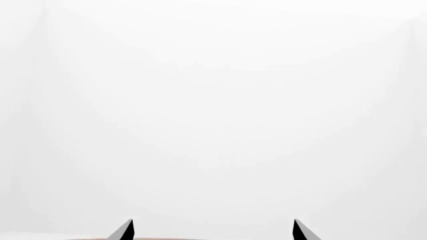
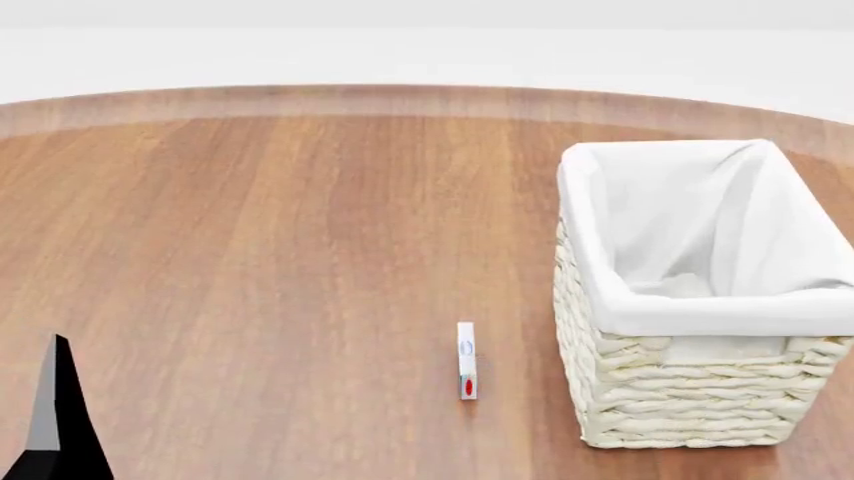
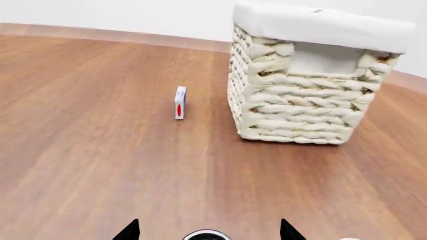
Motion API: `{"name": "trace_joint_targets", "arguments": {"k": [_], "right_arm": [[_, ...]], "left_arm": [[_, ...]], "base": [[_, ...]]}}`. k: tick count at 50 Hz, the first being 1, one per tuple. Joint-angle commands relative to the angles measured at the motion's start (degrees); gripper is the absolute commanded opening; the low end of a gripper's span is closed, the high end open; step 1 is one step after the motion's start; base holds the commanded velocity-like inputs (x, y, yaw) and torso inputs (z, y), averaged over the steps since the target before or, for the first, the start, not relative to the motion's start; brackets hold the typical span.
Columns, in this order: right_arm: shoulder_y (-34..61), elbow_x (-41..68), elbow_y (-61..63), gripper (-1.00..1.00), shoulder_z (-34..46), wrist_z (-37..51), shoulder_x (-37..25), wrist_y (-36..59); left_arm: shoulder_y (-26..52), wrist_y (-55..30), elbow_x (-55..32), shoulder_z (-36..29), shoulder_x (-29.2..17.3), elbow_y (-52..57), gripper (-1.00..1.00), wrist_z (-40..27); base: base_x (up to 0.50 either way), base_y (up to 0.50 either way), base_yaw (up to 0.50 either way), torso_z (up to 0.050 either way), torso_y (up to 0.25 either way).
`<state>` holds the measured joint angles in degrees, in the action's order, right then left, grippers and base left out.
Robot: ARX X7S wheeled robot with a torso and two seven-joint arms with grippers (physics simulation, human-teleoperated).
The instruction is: Pick up the tomato sauce, and put it in the basket.
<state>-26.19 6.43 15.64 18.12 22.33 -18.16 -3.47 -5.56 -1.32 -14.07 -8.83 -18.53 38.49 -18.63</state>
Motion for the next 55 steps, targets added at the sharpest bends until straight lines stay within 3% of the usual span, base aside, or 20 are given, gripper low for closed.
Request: {"name": "trace_joint_targets", "arguments": {"k": [1,55], "right_arm": [[0.1,0.9,-2.6,1.00,0.3,-0.2,0.1,-1.3],[3.2,3.5,-16.6,1.00,2.0,-2.1,2.0,-7.7]], "left_arm": [[0.1,-0.2,0.1,-0.3,-0.2,0.2,1.00,-0.3],[0.0,0.0,0.7,-1.3,-1.3,0.5,1.00,-1.6]], "base": [[0.00,0.00,0.00,0.000,0.000],[0.00,0.00,0.00,0.000,0.000]]}}
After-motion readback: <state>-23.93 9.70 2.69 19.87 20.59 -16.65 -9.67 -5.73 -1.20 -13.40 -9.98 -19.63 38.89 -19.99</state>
